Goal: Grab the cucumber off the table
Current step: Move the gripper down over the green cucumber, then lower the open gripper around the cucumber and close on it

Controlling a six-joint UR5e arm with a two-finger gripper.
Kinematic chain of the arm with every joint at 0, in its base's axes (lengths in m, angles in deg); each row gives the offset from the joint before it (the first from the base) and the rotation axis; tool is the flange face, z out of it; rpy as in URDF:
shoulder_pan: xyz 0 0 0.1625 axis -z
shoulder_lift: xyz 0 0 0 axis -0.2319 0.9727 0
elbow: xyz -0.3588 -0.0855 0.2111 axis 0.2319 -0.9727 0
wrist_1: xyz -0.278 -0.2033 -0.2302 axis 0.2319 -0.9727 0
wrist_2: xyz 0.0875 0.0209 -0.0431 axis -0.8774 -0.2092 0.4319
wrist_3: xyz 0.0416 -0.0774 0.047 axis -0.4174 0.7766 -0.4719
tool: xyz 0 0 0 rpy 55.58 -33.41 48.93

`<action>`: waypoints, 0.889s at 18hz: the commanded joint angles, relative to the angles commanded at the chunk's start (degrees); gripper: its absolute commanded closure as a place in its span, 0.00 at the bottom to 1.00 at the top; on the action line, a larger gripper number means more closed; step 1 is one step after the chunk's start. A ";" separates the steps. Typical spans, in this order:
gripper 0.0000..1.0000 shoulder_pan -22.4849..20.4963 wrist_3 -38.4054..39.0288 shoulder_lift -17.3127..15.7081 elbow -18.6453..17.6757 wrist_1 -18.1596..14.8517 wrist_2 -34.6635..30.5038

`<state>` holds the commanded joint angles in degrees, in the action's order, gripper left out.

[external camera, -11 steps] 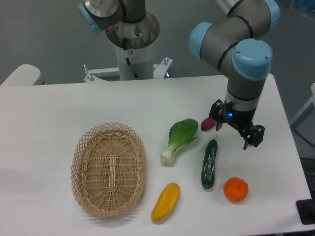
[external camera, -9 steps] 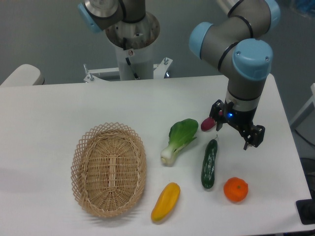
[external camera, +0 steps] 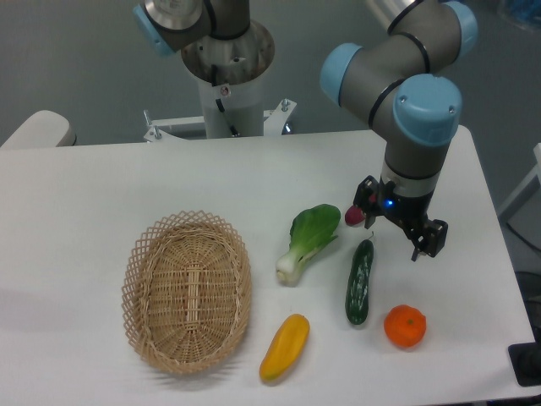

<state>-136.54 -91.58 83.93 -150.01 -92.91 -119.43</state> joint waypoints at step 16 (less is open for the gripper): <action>0.00 0.89 16.21 9.05 -4.74 12.47 -1.93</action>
<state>-135.65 -75.37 92.99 -154.75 -80.44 -121.36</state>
